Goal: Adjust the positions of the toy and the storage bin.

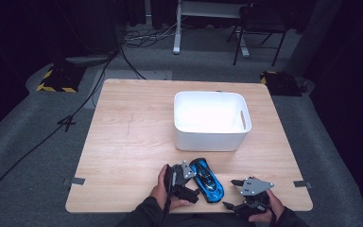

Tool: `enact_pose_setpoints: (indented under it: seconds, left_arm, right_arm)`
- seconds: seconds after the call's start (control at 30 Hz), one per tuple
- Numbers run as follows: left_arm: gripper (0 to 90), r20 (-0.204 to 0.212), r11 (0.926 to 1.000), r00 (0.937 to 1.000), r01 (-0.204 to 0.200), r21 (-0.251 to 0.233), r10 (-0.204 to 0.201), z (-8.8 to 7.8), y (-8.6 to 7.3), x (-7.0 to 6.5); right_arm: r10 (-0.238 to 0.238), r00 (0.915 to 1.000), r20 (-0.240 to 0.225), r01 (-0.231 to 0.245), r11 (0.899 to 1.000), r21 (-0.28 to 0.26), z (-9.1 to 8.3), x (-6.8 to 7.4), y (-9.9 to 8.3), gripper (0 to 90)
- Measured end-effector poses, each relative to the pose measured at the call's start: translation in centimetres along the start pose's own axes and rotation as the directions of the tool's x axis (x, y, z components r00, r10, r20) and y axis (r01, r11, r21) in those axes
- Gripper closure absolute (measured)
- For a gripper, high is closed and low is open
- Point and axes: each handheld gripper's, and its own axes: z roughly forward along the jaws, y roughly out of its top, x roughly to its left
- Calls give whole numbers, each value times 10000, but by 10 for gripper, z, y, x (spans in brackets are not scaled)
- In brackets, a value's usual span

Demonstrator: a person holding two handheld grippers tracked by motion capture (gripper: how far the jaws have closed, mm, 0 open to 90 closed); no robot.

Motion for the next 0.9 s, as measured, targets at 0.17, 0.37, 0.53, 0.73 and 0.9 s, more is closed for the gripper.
enact_pose_setpoints:
  seconds: [0.17, 0.37, 0.53, 0.73, 0.9]
  left_arm:
    - [0, 74, 9997, 9997, 218, 73, -219, 5, 5, -3]
    - [0, 272, 10000, 9996, -40, 84, 37, 17, 20, -12]
    - [0, 446, 9997, 9988, -201, 102, 196, 21, 25, -13]
    - [1, 1050, 9955, 9902, -941, 116, 924, 9, 11, 0]
    - [4, 1305, 9921, 9837, -1255, 53, 1238, -7, -8, 19]
  right_arm:
    - [-150, 9999, 73, 151, 9999, -79, 5, 1, 4, 171]
    - [30, 9991, 416, -27, 10000, -58, 9, 5, 9, 146]
    - [401, 9956, 847, -403, 9992, 11, 10, -7, 10, 141]
    - [482, 9972, 571, -493, 9986, 167, 17, -14, 14, 92]
    - [627, 9974, 358, -634, 9978, 182, 16, -18, 13, 131]
